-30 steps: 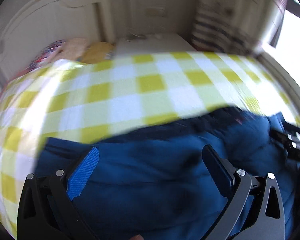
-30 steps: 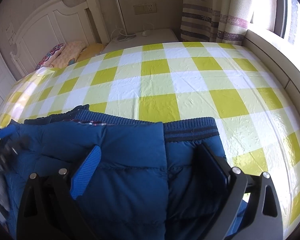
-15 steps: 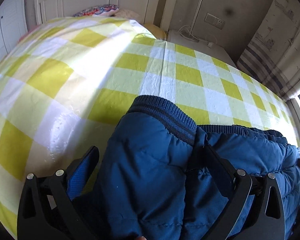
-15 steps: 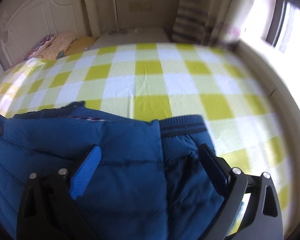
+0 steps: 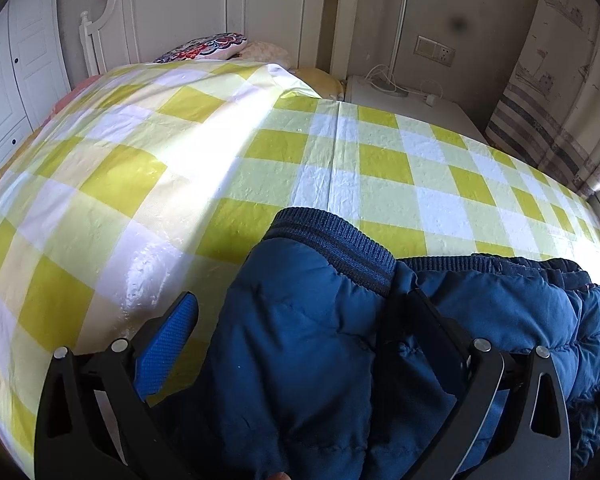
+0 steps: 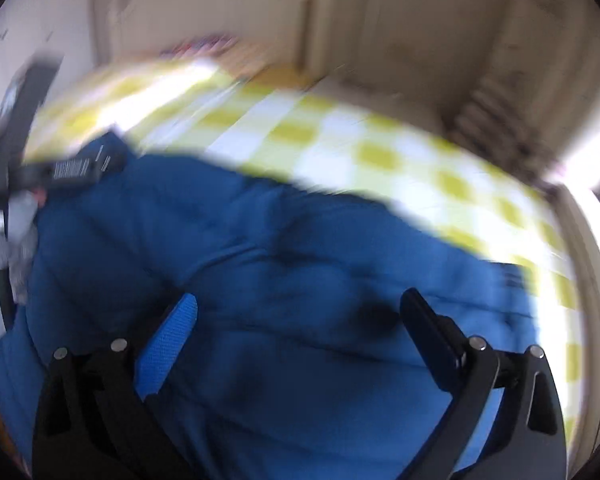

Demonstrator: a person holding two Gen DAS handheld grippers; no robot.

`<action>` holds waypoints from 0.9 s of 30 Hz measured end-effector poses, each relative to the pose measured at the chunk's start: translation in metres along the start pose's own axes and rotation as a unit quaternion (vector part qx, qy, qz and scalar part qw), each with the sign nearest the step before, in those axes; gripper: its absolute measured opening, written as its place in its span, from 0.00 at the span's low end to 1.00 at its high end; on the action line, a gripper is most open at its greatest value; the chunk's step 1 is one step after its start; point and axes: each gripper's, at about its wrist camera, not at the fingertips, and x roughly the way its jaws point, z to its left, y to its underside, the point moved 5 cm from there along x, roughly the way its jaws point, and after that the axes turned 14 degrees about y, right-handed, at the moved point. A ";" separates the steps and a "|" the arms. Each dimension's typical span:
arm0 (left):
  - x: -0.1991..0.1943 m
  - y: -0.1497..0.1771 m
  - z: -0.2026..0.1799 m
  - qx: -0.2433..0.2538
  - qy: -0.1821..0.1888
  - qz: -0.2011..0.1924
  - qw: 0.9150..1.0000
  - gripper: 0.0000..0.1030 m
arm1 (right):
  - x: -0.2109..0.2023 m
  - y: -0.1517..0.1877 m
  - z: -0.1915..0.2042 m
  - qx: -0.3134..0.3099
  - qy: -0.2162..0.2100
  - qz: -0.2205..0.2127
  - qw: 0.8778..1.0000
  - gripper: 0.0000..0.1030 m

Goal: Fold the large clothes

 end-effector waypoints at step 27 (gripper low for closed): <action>-0.107 0.073 -0.109 0.133 0.082 -0.042 0.987 0.96 | -0.084 0.046 -0.027 0.005 -0.013 -0.047 0.999 0.98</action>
